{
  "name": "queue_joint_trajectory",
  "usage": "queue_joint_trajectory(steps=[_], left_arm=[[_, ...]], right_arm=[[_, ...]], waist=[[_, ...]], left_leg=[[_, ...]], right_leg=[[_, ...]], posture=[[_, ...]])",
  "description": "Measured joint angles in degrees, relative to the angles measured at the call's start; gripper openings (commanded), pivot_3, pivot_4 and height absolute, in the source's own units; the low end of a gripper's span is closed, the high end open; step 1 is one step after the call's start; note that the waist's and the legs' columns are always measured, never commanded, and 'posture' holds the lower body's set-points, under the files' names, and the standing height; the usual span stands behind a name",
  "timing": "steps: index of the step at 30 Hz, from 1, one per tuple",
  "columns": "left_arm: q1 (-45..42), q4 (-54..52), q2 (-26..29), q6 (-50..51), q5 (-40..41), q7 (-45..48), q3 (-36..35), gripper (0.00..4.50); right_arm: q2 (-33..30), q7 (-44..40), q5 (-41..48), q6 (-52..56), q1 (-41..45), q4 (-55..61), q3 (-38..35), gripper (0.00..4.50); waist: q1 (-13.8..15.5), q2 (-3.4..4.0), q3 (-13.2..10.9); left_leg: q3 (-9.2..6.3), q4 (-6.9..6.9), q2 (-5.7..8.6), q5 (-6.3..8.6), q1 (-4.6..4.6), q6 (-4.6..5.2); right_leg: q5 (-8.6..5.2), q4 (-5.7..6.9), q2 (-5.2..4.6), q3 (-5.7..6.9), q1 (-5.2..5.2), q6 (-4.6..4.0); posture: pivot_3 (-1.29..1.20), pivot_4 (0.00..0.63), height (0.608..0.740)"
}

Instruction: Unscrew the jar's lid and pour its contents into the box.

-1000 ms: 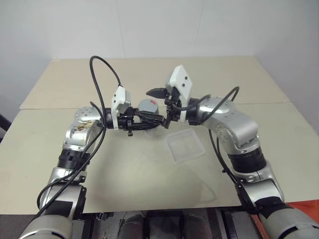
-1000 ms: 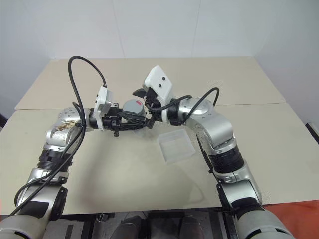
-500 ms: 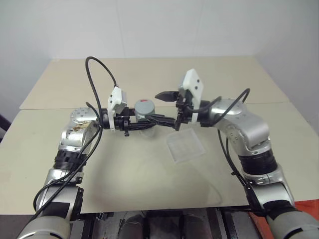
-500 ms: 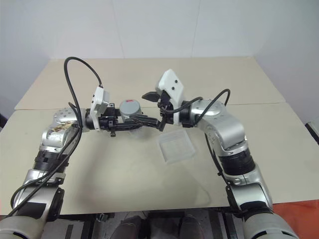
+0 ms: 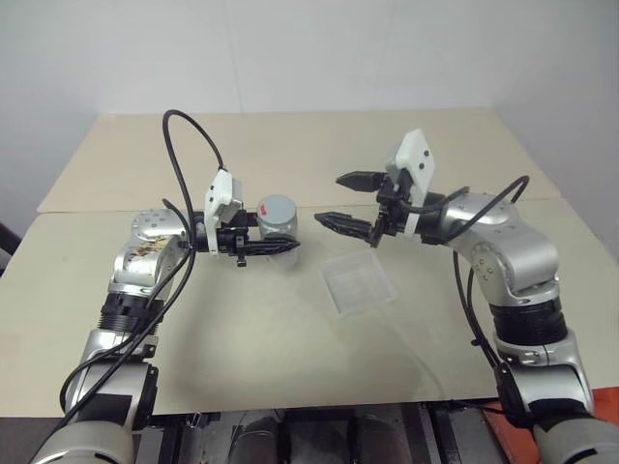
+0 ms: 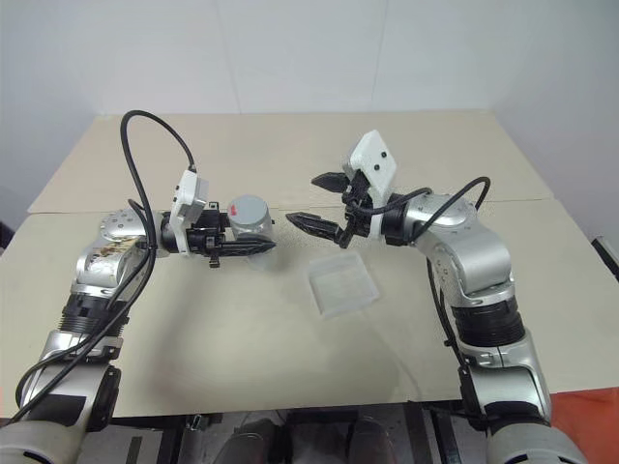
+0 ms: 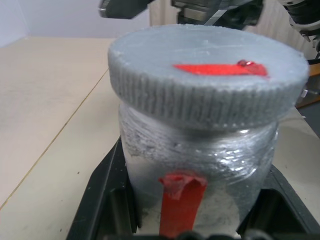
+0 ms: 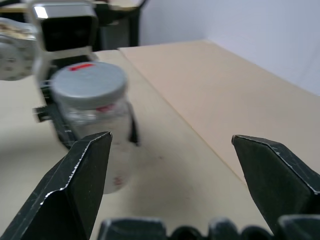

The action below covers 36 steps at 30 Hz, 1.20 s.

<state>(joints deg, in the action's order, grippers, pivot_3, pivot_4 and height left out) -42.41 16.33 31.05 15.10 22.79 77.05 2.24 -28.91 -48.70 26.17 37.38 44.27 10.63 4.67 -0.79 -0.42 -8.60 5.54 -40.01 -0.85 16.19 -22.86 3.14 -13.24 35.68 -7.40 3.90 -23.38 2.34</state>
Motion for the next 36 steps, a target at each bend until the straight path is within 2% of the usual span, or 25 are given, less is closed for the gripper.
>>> queue_joint_trajectory(steps=[7,16,36], left_arm=[[-0.5,0.4,-1.9,-0.2,-0.3,-0.2,0.2,1.93],[-0.8,0.6,-2.2,-0.3,-0.3,-0.1,0.3,1.93],[-0.8,0.6,-2.2,-0.3,-0.3,-0.1,0.3,1.93]], right_arm=[[3.7,-0.6,2.0,0.0,2.2,3.3,1.9,4.49],[8.2,2.5,-2.4,-0.1,5.2,-0.9,6.0,4.49],[6.7,1.4,-3.4,-0.3,5.4,-2.1,6.1,4.49]], waist=[[0.0,0.0,0.0],[0.0,0.0,0.0],[-0.1,0.0,0.0]], left_leg=[[0.0,-0.02,0.0,0.0,0.01,0.0],[-0.02,-0.02,0.01,0.0,-0.01,0.0],[-0.01,-0.01,0.01,0.0,0.0,0.0]], right_leg=[[0.0,0.02,0.0,0.0,0.0,0.0],[0.0,0.02,0.0,0.01,0.0,0.0],[0.0,0.02,0.0,0.02,0.0,0.0]], posture=[[0.0,0.15,0.74],[0.0,0.15,0.74],[0.0,0.15,0.74]])
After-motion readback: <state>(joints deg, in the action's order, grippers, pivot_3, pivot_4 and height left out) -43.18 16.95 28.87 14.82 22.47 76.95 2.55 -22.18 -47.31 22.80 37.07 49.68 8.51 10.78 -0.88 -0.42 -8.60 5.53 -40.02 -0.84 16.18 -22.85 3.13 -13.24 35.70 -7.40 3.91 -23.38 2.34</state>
